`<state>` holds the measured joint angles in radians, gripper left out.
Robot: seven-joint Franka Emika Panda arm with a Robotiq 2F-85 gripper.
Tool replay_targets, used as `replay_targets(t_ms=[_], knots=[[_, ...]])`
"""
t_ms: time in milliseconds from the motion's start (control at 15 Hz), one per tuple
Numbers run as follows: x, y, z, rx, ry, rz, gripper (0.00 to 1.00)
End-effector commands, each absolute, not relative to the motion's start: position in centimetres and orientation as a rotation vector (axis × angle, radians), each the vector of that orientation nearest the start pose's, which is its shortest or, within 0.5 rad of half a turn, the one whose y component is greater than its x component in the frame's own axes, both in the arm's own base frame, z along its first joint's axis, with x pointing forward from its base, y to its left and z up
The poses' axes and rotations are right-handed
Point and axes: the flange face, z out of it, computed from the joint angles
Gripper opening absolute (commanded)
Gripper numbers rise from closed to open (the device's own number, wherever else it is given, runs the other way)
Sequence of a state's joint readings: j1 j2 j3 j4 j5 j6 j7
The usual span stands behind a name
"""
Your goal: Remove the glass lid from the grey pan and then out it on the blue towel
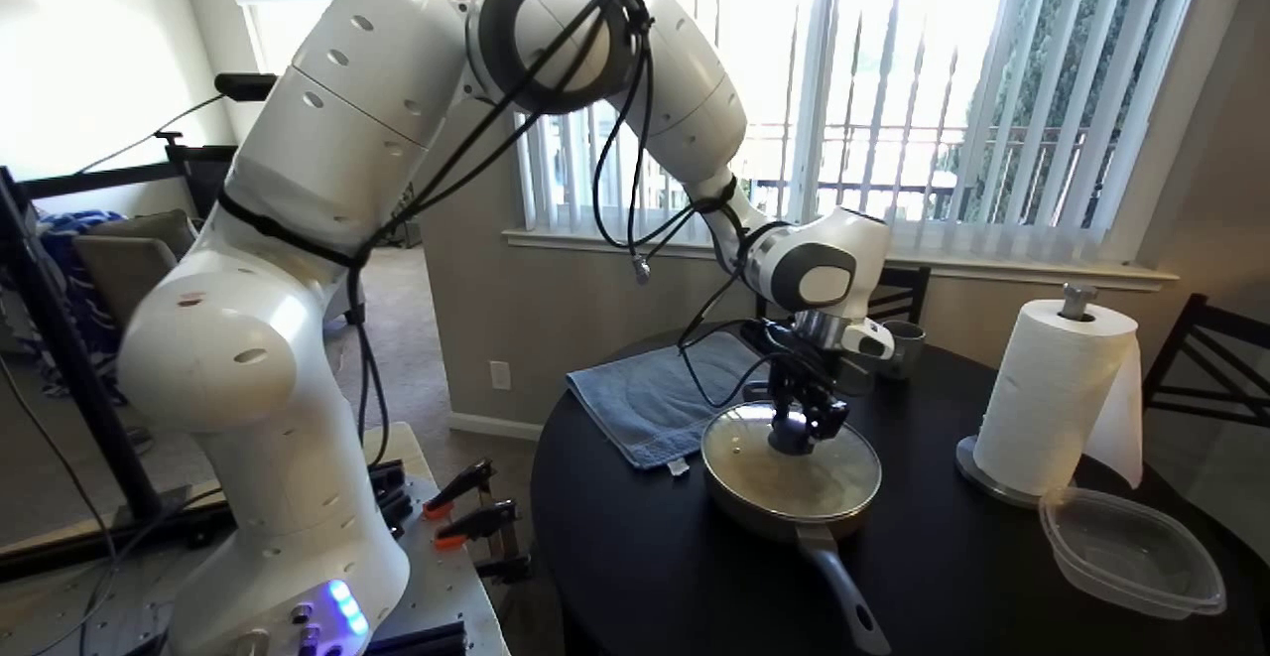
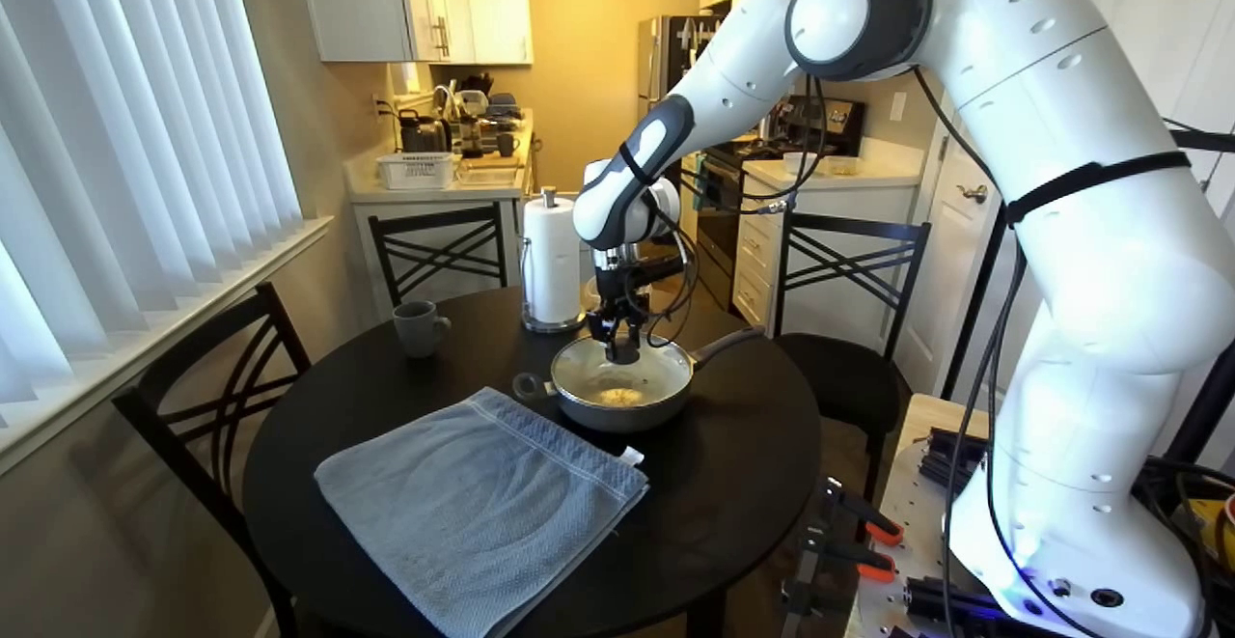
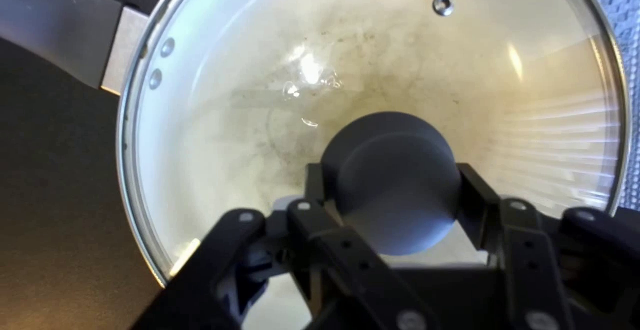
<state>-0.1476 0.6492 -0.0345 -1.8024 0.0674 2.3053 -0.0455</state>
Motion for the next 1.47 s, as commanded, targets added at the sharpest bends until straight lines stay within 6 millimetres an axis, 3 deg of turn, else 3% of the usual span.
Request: replay_targets(t_ms=[0,333,733,1000,1400], knots=[[61.8,-10.8,18.3,-3.089,0.330,0.244,0.36],[61.5,-10.3,19.0,-3.097,0.360,0.240,0.33],[60.4,-8.0,22.1,-3.120,0.344,0.216,0.33],[60.2,-4.5,24.1,-3.155,0.236,0.243,0.33],[60.9,3.4,25.1,-3.215,-0.058,0.352,0.33]])
